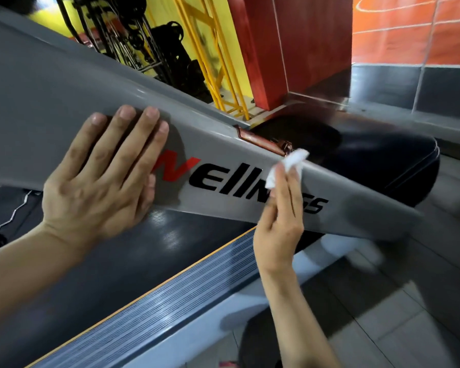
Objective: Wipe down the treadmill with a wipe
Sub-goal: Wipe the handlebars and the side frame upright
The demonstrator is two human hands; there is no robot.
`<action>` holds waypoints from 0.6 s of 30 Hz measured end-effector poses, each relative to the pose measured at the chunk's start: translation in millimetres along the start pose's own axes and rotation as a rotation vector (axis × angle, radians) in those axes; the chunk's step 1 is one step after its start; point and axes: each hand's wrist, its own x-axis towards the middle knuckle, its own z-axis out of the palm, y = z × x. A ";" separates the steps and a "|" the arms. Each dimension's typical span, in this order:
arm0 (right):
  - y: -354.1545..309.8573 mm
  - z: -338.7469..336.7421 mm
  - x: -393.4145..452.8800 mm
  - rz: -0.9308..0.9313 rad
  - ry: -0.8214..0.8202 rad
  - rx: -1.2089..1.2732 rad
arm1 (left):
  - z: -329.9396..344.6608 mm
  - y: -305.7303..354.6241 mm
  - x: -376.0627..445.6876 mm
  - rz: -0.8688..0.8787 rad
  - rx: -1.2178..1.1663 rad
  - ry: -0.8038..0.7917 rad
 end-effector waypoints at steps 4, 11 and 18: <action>-43.4 35.4 -15.0 0.100 0.044 0.085 | -0.9 -1.4 0.6 0.019 -0.021 -0.011; -72.3 44.1 -19.3 -0.305 -0.207 0.044 | -13.0 -7.0 0.7 -0.024 -0.179 -0.062; -58.8 46.6 -21.5 0.274 0.117 0.084 | -32.0 -31.4 -15.2 -0.042 -0.100 -0.194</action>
